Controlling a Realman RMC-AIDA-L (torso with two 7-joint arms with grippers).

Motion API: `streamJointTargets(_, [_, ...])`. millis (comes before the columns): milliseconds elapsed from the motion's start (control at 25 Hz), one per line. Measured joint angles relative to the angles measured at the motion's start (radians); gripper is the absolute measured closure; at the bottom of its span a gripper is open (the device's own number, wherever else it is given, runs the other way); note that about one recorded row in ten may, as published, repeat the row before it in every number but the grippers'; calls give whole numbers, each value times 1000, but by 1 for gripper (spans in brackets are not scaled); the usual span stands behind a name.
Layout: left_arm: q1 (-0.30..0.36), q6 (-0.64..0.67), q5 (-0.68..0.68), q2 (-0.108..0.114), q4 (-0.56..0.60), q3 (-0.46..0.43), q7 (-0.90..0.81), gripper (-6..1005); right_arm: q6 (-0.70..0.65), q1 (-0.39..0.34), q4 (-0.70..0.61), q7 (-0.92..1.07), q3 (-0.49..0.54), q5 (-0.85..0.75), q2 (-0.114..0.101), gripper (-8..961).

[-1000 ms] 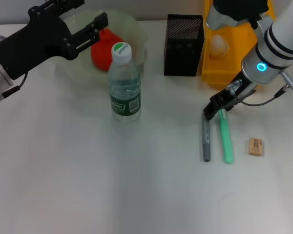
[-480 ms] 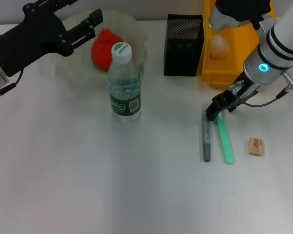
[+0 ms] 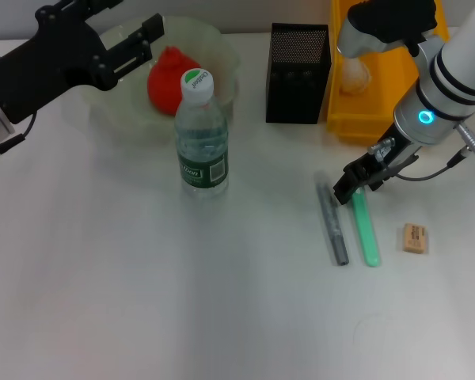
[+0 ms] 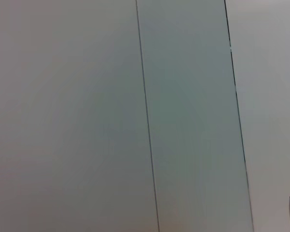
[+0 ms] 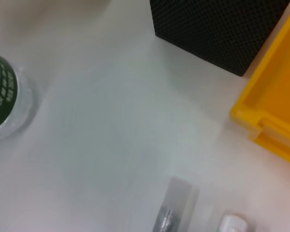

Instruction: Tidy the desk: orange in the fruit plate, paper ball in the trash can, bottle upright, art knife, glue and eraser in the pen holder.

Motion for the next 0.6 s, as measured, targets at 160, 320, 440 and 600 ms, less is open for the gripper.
streamJointTargets(160, [-5,1,2,0,-5,-11,0,329,1,4,0,0,0,1,0,364])
streamJointTargets(320, [-10,3,2,0,-14,-17,0,330,2,5,0,4,0,1,0,365])
streamJointTargets(440, [-13,2,2,0,-15,-19,0,330,2,7,6,6,0,-1,0,379])
streamJointTargets(600, [-17,1,3,0,-16,-20,0,330,5,16,28,7,0,-2,0,432])
